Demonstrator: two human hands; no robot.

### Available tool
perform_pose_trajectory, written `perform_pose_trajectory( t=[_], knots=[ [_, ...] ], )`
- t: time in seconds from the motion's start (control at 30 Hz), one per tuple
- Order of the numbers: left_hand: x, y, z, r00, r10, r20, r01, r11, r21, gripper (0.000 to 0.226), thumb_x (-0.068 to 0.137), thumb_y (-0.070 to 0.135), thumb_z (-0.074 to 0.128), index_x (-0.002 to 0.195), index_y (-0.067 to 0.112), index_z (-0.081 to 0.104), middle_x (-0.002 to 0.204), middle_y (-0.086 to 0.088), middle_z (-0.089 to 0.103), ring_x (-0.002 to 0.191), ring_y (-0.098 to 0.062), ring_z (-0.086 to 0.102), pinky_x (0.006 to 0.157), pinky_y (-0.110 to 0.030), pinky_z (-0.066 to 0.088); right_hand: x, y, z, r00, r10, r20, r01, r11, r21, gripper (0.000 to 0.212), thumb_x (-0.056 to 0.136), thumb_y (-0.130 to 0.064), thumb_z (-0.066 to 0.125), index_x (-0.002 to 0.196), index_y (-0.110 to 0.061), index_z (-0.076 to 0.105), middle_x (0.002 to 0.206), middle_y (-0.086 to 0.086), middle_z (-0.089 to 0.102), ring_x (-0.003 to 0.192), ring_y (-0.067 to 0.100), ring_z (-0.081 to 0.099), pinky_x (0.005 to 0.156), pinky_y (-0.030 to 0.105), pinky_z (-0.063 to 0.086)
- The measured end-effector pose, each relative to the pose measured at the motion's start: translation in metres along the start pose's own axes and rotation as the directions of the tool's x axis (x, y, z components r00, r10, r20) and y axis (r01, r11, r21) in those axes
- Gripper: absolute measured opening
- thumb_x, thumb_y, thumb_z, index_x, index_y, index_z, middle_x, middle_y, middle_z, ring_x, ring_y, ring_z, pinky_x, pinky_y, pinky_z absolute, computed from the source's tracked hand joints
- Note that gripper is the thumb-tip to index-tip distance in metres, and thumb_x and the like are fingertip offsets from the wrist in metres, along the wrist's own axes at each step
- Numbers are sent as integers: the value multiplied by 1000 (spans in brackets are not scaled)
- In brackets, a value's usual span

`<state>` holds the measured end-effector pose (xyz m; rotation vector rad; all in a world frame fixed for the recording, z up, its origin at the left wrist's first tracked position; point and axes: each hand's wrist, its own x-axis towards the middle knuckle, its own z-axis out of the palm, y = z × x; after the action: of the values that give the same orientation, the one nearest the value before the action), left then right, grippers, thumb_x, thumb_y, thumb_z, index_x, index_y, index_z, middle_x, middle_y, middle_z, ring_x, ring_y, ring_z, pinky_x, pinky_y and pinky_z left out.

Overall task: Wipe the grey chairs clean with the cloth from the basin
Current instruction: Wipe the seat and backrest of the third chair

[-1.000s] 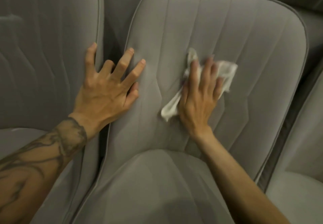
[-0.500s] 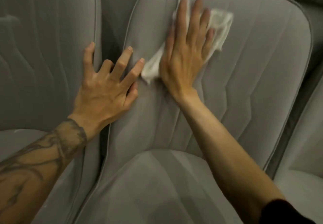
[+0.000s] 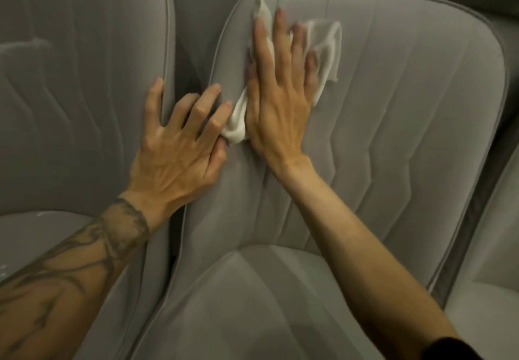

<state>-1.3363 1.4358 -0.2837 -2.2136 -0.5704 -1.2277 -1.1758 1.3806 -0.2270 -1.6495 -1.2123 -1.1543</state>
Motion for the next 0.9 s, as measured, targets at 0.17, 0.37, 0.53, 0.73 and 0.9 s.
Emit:
perform_pose_trajectory(
  t=[0.17,0.37,0.53,0.73,0.9],
  knots=[
    [2,-1,-6,997,-73,-24,69,987,-143,44,103,22,45,145,7,45,154,-17,44,136,-38,49,126,-62,20,-126,-25,-15,959,-113,259,55,974,222,57,110,-31,36,164,-25,16,172,1,10,162,25,9,130,48,9],
    [5,0,-13,997,-81,15,82,988,-133,46,103,30,45,142,6,48,150,-21,51,135,-38,52,127,-61,20,-7,11,-5,994,-99,45,95,993,67,50,111,-28,35,160,-18,34,168,10,31,159,26,23,129,51,19],
    [4,-1,-11,995,-97,-2,96,983,-157,48,105,36,42,141,5,49,151,-21,51,135,-37,53,126,-59,22,-4,-17,8,999,-40,-28,42,995,90,50,111,-28,33,159,-16,37,168,8,32,158,31,23,130,49,8],
    [3,-2,-13,997,-67,36,71,991,-115,52,106,44,39,136,5,54,148,-19,54,135,-36,54,126,-61,21,-190,-32,-20,938,-160,307,98,973,207,64,107,-26,50,163,-19,20,171,4,14,160,30,12,129,52,17],
    [5,0,-14,996,-55,69,58,998,-37,51,106,43,42,142,9,54,147,-20,55,133,-37,55,127,-62,18,-84,37,-19,986,-97,136,103,994,-36,61,107,-17,47,163,-21,24,170,10,27,158,29,25,130,48,16]
  ],
)
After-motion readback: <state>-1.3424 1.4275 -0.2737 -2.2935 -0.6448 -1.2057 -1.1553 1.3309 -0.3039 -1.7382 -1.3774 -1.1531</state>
